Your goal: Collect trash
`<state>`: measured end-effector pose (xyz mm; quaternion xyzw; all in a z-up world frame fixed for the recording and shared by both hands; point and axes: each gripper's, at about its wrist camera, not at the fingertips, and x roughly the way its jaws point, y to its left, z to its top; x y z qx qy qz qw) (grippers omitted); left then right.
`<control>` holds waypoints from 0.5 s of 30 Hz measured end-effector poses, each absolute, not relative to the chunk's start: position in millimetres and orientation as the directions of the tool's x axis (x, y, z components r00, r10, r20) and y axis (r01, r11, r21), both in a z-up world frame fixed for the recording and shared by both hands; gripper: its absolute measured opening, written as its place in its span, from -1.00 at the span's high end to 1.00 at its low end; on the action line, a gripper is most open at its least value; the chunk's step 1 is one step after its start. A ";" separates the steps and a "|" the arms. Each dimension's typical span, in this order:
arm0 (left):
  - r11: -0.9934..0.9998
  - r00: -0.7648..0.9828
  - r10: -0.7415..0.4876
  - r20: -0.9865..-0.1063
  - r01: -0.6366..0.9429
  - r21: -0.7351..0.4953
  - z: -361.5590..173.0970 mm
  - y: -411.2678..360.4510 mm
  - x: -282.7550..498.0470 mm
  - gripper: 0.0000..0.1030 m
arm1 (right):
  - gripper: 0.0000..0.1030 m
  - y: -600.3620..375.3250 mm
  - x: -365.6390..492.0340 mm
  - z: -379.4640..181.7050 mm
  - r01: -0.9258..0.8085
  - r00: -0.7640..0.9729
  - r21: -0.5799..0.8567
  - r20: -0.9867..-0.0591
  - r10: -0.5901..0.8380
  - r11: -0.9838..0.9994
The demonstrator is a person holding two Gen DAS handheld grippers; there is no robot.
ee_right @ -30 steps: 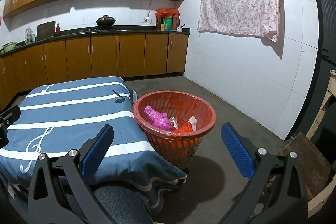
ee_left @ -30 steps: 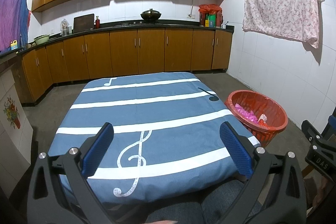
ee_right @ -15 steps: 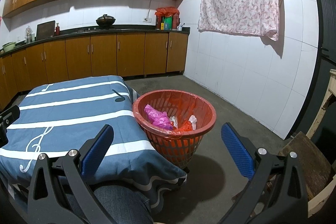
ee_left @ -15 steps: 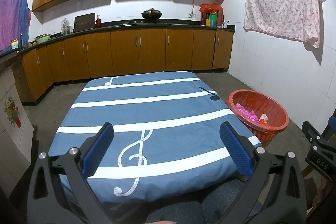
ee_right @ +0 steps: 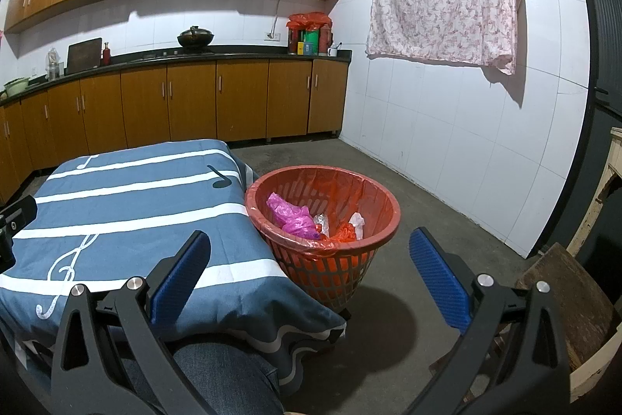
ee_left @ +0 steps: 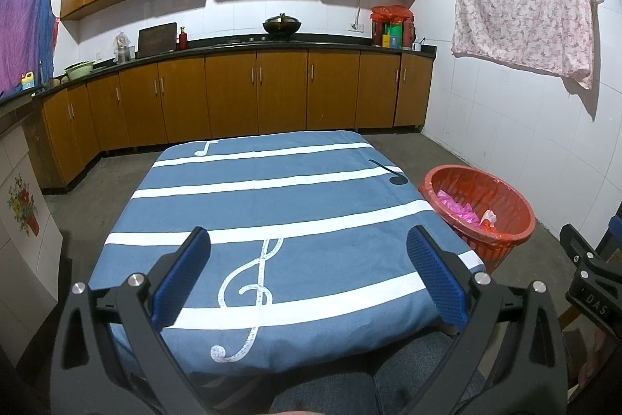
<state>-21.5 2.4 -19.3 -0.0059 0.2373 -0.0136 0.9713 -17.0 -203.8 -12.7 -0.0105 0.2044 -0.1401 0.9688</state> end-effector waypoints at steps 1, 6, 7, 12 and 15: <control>1.000 0.886 -0.028 -0.462 0.022 -0.018 -18.9 3.0 -20.1 -0.92 | -0.97 -203.9 -17.0 -12.6 0.267 0.877 -0.077 -0.393 -0.275 0.961; 1.000 0.885 -0.026 -0.465 0.020 -0.018 -19.0 3.8 -20.7 -0.92 | -0.97 -204.0 -17.0 -12.1 0.267 0.877 -0.077 -0.393 -0.275 0.961; 1.000 0.885 -0.026 -0.465 0.020 -0.018 -19.1 3.6 -21.2 -0.92 | -0.97 -203.4 -18.1 -12.6 0.267 0.877 -0.077 -0.394 -0.275 0.961; 1.000 0.884 -0.028 -0.466 0.021 -0.019 -18.8 4.1 -20.4 -0.92 | -0.97 -203.8 -17.7 -11.9 0.267 0.877 -0.077 -0.394 -0.275 0.961; 1.000 0.884 -0.028 -0.466 0.022 -0.019 -18.6 3.8 -20.5 -0.92 | -0.97 -204.0 -17.7 -11.6 0.267 0.877 -0.077 -0.394 -0.275 0.961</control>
